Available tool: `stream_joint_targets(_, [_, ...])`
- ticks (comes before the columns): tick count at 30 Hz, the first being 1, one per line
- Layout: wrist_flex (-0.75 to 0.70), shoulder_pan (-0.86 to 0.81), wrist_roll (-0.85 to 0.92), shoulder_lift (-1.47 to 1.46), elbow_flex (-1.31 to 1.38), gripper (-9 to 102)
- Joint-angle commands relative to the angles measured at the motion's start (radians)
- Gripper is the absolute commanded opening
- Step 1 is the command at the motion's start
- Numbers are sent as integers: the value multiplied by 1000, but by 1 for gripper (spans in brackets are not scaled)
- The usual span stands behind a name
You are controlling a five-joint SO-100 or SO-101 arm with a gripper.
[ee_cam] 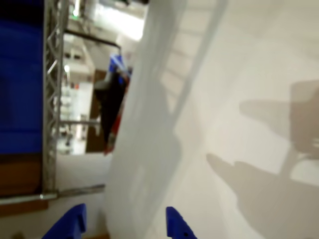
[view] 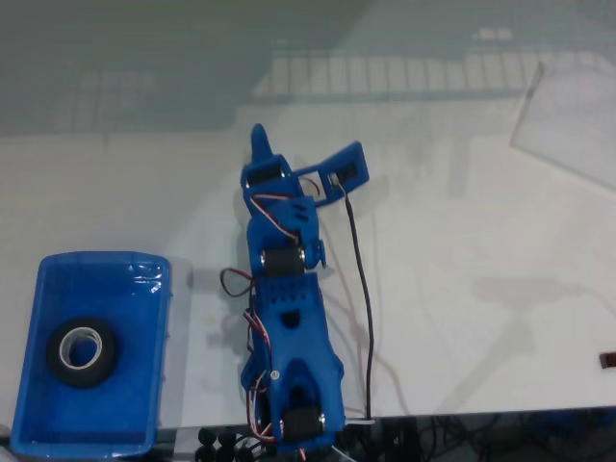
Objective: Grasp all tape and put them in the bin.
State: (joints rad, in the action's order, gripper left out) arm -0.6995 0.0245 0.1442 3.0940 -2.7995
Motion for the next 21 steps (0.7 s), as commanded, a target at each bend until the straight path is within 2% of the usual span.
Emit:
stream_joint_targets(1, [21,-40,-6,110,-95,19])
stream_joint_targets(5, [20,-60,2,189,-204,14])
stream_joint_targets(11, [11,-80,35,230,-298,1])
stream_joint_targets(16, [-77,-86,31,230,-301,0])
stream_joint_targets(21, [-86,-98,17,230,-301,0])
